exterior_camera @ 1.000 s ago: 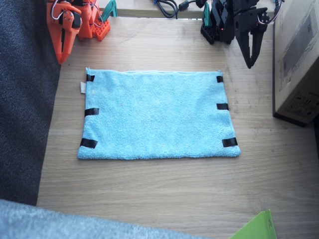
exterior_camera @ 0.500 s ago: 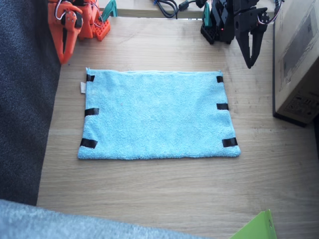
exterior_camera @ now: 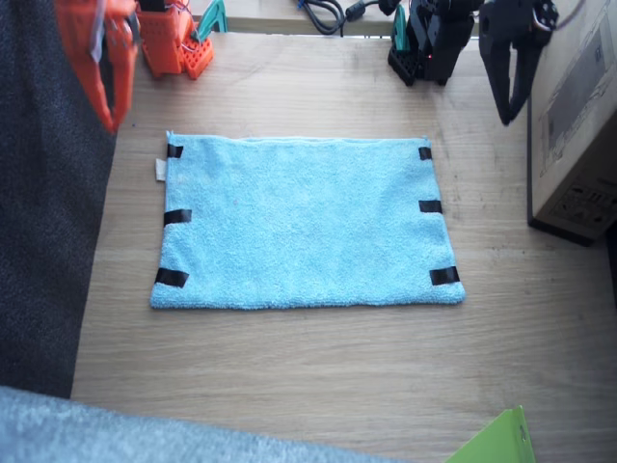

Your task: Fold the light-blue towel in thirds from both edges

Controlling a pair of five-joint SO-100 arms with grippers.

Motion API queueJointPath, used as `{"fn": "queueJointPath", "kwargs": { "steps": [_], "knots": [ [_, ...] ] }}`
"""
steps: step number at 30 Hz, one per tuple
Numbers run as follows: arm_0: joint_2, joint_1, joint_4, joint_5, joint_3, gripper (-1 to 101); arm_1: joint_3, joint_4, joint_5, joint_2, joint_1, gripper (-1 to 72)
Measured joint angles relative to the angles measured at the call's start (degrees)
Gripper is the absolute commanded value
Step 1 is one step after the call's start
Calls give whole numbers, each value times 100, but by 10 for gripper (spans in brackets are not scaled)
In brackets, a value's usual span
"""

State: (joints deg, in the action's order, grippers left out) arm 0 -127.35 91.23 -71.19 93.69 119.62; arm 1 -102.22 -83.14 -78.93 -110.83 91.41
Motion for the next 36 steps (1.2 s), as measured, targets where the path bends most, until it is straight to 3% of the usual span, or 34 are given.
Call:
{"fn": "queueJointPath", "kwargs": {
  "steps": [2,6,12,36],
  "knots": [
    [448,-9,26,-35,-105,49,237,0,9,325,176,10],
    [861,-44,141,-53,-105,121,615,-9,-18,1608,211,106],
    [932,-185,246,-53,202,161,615,53,-18,2417,97,191],
    [1063,-721,281,-211,756,218,35,527,-9,2769,308,234]
  ]
}}
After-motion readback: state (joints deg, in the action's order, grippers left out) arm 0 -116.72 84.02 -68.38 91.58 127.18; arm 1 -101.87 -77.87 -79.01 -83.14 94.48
